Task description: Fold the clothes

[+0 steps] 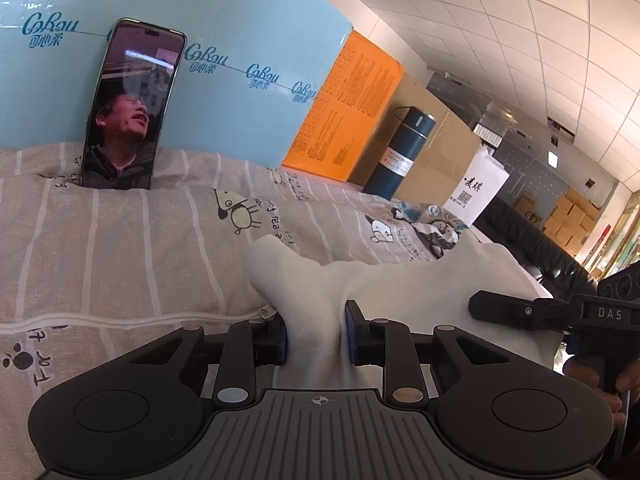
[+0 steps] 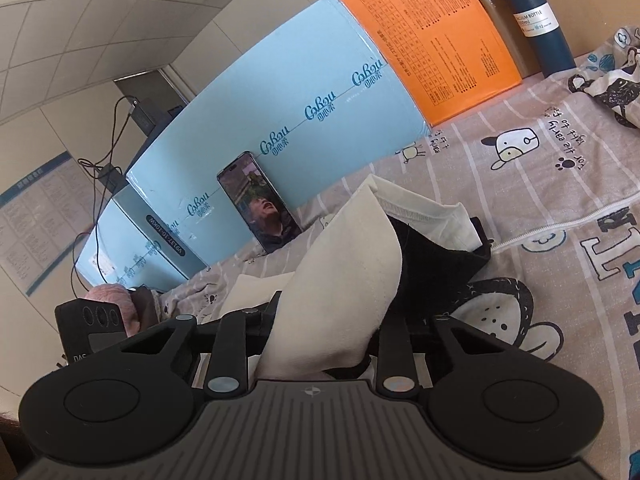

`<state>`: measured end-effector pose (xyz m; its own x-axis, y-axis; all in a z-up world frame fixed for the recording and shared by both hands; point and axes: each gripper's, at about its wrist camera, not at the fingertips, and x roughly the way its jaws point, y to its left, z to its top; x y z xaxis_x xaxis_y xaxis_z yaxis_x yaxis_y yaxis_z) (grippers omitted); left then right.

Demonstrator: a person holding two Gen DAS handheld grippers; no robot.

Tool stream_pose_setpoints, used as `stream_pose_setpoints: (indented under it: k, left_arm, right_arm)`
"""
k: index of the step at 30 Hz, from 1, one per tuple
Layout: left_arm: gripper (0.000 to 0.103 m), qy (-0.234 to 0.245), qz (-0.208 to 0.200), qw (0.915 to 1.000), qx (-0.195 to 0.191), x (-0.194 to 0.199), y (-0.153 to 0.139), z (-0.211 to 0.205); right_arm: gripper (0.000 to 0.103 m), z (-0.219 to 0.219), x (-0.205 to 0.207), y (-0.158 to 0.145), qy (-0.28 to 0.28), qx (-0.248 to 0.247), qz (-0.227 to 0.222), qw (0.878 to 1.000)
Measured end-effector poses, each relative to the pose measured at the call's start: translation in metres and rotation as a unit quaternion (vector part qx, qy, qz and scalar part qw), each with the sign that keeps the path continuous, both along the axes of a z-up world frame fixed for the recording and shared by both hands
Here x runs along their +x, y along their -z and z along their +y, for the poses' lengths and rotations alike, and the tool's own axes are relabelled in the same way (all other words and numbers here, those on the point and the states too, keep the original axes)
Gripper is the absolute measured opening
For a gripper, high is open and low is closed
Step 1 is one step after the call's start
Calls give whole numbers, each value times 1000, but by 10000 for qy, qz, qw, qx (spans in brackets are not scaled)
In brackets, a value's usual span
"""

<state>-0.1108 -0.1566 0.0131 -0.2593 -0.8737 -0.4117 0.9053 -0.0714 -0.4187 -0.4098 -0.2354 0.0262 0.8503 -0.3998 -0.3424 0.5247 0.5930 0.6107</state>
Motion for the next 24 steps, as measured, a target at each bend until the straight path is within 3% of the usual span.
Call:
stream_pose_setpoints:
  k: [5, 13, 19, 24]
  left_arm:
    - [24, -138, -457, 9979, -438, -17, -23, -2]
    - [21, -484, -1021, 9879, -1061, -56, -44, -67]
    - [20, -746, -1436, 9750, -1523, -86, -59, -118]
    - [19, -1061, -1619, 9670, -1657, -107, -56, -173]
  right_arm:
    - [25, -4, -7, -18, 93, -402, -157, 9990]
    - [24, -32, -22, -57, 713, -1585, -185, 9846]
    - [24, -85, -30, -70, 1450, -1819, -260, 9722]
    - [24, -131, -33, -66, 1960, -2029, -128, 9593]
